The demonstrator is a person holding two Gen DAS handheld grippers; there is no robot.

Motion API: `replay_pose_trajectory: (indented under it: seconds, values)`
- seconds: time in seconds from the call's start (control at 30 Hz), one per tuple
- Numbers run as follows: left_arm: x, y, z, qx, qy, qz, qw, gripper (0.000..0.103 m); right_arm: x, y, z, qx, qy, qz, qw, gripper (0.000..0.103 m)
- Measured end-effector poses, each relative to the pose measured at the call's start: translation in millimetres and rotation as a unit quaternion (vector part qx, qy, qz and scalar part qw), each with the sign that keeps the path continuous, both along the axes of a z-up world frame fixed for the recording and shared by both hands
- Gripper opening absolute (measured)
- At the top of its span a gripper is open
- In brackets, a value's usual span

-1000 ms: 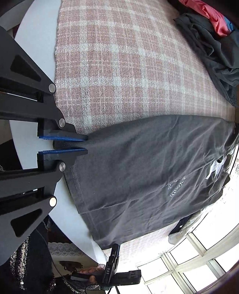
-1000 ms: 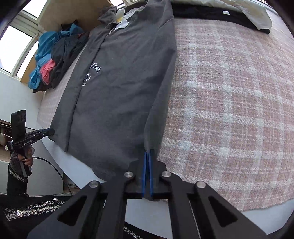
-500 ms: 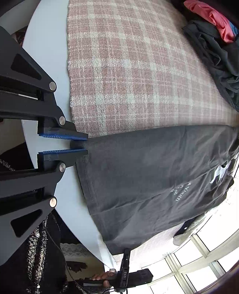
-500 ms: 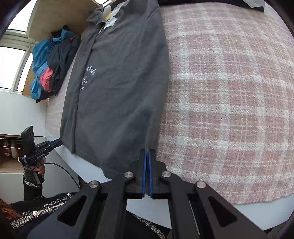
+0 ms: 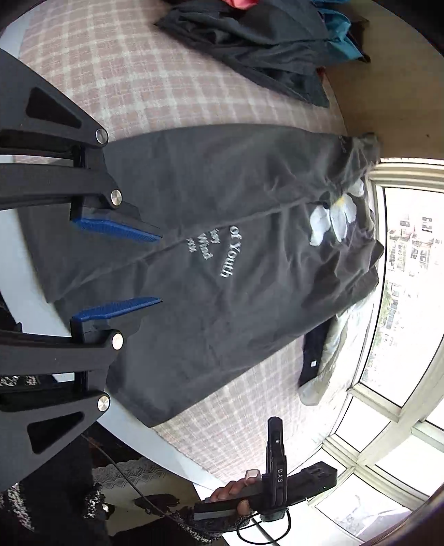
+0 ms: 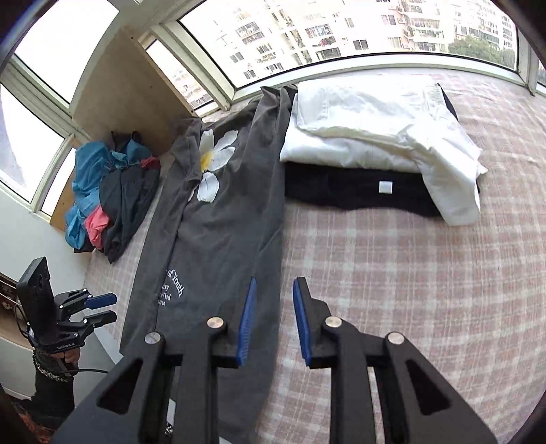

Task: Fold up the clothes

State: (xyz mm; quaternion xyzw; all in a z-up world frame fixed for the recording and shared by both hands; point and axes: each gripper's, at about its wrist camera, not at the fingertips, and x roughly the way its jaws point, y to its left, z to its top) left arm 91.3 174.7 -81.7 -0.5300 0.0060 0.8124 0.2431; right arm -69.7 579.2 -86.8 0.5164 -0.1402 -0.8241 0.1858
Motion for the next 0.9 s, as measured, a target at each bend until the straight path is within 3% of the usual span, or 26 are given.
replay_pose_trajectory:
  seconds: [0.17, 0.37, 0.47, 0.6, 0.73, 0.87, 0.9]
  values:
    - [-117.8, 97.1, 14.3, 0.022, 0.037, -0.055, 0.9976, 0.033, -79.2, -4.6, 10.6, 0.06, 0.047, -0.01, 0.997, 0.023]
    - [-289.4, 165.0, -1.2, 0.055, 0.027, -0.013, 0.998, 0.041, -146.8, -0.2, -24.4, 0.08, 0.03, -0.011, 0.996, 0.023]
    - [-347.3, 192.8, -26.1, 0.019, 0.025, -0.002, 0.9995, 0.041, -159.2, 8.2, -42.5, 0.057, 0.012, -0.013, 0.998, 0.023]
    - [-386.9, 207.8, -57.7, -0.038, 0.019, 0.002, 0.9991, 0.041, -163.6, 21.9, -50.3, 0.02, 0.001, -0.02, 1.0, 0.023]
    - [-398.2, 190.1, -68.6, 0.017, -0.003, 0.009, 0.9998, 0.04, -173.8, 22.7, -44.2, 0.022, 0.006, -0.02, 1.0, 0.023]
    - [-392.9, 190.3, -63.9, 0.033, 0.011, -0.043, 0.9985, 0.004, -193.2, 21.0, -33.2, 0.004, 0.016, -0.015, 1.0, 0.023]
    - [-391.3, 187.6, -58.7, 0.038, 0.018, -0.049, 0.9979, 0.002, -198.9, 20.0, -30.4, -0.002, 0.018, -0.013, 1.0, 0.023]
